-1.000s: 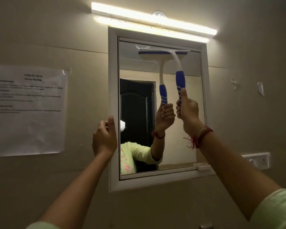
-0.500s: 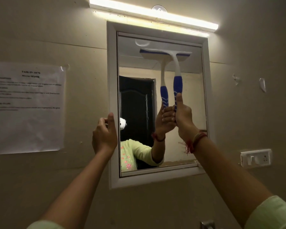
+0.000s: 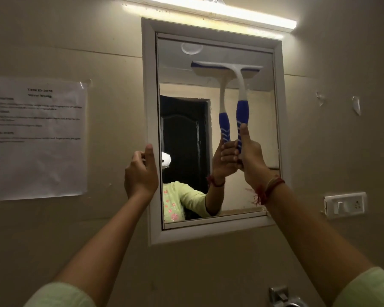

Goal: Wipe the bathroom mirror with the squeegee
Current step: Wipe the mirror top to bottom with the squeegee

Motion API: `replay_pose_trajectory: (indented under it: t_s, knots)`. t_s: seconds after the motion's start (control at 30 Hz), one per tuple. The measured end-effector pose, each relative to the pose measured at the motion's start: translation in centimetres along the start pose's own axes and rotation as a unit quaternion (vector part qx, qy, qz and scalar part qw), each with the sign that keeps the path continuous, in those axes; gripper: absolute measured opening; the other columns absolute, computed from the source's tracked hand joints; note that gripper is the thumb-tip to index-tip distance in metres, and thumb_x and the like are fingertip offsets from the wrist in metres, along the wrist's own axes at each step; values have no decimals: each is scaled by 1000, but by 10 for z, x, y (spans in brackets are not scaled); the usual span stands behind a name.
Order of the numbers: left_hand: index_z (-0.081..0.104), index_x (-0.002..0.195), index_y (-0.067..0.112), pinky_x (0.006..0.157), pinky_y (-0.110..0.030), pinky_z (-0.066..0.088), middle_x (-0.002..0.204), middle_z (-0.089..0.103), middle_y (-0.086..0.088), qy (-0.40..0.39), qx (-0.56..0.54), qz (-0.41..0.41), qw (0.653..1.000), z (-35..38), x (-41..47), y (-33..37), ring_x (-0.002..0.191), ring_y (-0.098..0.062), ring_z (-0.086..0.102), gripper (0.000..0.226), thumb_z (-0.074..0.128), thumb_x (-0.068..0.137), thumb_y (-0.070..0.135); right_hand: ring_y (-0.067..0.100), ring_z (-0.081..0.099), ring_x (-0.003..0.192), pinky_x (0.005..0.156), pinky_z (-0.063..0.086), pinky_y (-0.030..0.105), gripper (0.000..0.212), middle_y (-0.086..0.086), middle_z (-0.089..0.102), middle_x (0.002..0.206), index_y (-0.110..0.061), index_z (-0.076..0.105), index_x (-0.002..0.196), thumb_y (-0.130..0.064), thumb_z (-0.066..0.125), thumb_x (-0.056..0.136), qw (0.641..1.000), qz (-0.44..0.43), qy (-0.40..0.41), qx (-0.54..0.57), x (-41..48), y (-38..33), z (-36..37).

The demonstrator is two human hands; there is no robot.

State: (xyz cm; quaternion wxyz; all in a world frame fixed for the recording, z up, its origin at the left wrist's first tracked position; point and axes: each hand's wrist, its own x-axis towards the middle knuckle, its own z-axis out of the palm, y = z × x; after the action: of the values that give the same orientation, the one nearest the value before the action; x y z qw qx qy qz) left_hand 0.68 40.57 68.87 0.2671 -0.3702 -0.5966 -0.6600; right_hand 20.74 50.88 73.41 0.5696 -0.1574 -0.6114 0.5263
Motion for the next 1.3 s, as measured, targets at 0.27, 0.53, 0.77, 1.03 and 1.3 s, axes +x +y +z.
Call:
replay_pose_trajectory:
  t_s: [0.27,0.53,0.77,1.03,1.3]
  knots:
    - [47,82,14,48,-22,23,61,44,8,-2,6,-7,1000,-1,0,1,56,-3,40,48,23,95,53,11,33,40,38,29,16,56,1,37,52,-14,42,61,-60,34,92,1000,-9,12,15,-6,-2,3]
    - [47,84,14,48,-22,22,61,44,8,-6,12,-14,1000,-1,0,2,56,-3,40,49,22,95,54,12,56,58,56,48,20,44,0,57,66,-19,54,71,-55,41,92,995,-14,100,11,-23,37,1]
    - [48,83,14,48,-22,22,62,43,10,0,16,-15,1000,0,1,1,57,-1,39,50,22,95,55,5,47,45,44,37,16,44,-4,49,60,-18,50,69,-54,41,91,994,-31,108,13,-33,8,-3]
    - [47,84,14,48,-20,22,62,42,10,-4,17,-12,1000,-1,0,2,57,0,37,47,23,95,53,0,39,30,32,32,12,48,-6,43,45,-16,46,60,-47,39,96,998,28,35,50,-51,28,-16]
    - [47,85,14,48,-20,22,61,43,9,-2,19,-14,1000,0,0,2,56,-2,39,48,21,95,54,1,49,35,34,37,12,44,-5,51,56,-16,52,70,-54,44,90,997,4,78,20,-49,21,-15]
